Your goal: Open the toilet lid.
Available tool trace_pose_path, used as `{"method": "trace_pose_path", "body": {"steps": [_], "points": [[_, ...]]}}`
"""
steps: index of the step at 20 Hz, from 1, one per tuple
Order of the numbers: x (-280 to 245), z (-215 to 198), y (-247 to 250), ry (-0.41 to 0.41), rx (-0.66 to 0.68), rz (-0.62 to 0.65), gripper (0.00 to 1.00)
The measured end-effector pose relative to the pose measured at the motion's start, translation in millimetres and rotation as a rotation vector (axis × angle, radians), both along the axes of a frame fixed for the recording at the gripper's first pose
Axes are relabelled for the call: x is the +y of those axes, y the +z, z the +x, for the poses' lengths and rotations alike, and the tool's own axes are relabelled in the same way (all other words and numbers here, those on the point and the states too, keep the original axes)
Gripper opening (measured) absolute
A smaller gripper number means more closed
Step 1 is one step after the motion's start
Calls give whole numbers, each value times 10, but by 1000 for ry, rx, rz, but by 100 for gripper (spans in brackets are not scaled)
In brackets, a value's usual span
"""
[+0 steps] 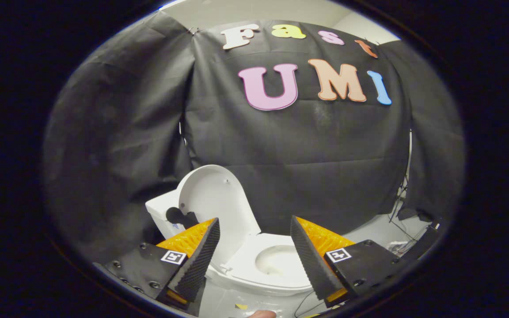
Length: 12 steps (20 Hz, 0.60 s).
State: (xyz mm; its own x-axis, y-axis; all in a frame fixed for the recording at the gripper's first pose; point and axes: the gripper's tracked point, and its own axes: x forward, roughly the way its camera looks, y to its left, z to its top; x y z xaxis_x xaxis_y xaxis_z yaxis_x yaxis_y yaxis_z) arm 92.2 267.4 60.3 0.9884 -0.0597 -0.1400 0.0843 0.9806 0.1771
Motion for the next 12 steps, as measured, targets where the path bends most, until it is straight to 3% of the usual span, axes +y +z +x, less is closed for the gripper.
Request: {"method": "trace_pose_path", "body": {"steps": [5,12], "points": [[-563,-183,-88,-47,11,11,99],[-1076,-417,-211,-73,44,-90,99]]}}
